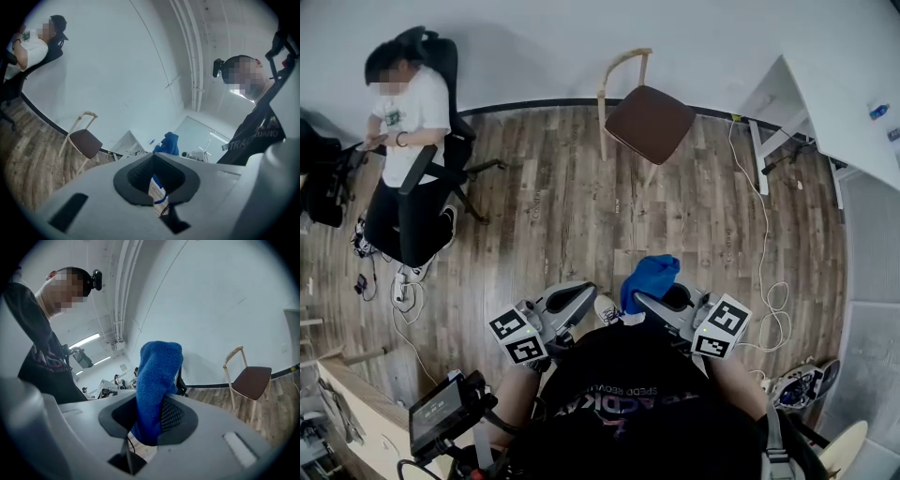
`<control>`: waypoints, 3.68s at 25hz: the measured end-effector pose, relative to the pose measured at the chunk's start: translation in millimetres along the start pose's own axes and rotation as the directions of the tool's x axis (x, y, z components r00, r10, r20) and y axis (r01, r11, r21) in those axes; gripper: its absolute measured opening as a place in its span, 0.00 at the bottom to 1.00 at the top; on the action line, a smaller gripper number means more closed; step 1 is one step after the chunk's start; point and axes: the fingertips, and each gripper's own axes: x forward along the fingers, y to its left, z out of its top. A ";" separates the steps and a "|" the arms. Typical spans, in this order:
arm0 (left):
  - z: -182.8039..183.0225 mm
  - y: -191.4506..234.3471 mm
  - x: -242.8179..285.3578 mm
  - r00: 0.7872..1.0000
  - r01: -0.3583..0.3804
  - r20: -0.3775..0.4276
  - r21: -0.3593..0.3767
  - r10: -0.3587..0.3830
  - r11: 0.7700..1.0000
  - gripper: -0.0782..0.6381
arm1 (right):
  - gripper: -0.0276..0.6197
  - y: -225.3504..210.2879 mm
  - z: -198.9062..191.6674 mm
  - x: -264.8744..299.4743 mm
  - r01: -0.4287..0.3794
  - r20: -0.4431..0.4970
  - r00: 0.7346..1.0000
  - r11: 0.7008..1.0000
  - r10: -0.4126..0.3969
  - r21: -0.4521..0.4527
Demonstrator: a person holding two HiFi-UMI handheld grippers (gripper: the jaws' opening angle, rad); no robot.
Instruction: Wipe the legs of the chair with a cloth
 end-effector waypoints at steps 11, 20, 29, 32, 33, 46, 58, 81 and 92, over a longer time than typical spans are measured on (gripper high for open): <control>8.2 28.5 -12.3 0.999 -0.037 0.021 -0.024 0.038 0.999 0.11 | 0.20 -16.0 14.0 17.0 -0.008 0.011 1.000 1.000 0.008 0.014; 41.4 84.8 15.6 0.995 -0.091 0.024 -0.053 0.092 0.994 0.11 | 0.20 -90.3 47.4 50.4 -0.004 -0.014 1.000 0.999 0.004 0.042; 121.2 171.7 83.8 0.991 -0.134 -0.023 -0.062 0.133 0.989 0.11 | 0.20 -211.5 113.5 115.1 -0.036 -0.032 0.999 0.996 0.039 0.077; 145.3 178.8 102.1 0.991 -0.132 -0.027 -0.010 0.131 0.991 0.11 | 0.20 -229.5 126.6 123.7 -0.055 -0.033 0.998 0.994 0.059 0.090; 154.7 180.6 108.0 0.991 -0.134 -0.023 0.011 0.134 0.991 0.11 | 0.20 -235.4 131.2 126.3 -0.063 -0.038 0.997 0.994 0.067 0.087; 214.2 274.9 146.0 0.984 -0.103 -0.135 0.105 0.117 0.989 0.11 | 0.20 -333.6 165.5 190.9 -0.013 -0.027 1.000 0.993 0.016 0.117; 231.6 406.4 145.5 0.945 0.084 -0.327 0.209 -0.012 0.974 0.11 | 0.20 -416.5 135.2 280.0 0.195 -0.006 0.980 0.956 -0.198 0.220; 56.4 616.5 150.9 0.962 0.129 -0.273 0.360 -0.028 0.924 0.11 | 0.20 -616.2 -66.6 374.2 0.262 -0.034 0.965 0.943 -0.260 0.205; -33.0 697.9 179.5 0.954 0.215 -0.270 0.310 -0.131 0.926 0.11 | 0.20 -752.2 -167.0 410.1 0.367 0.044 0.920 0.897 -0.389 0.246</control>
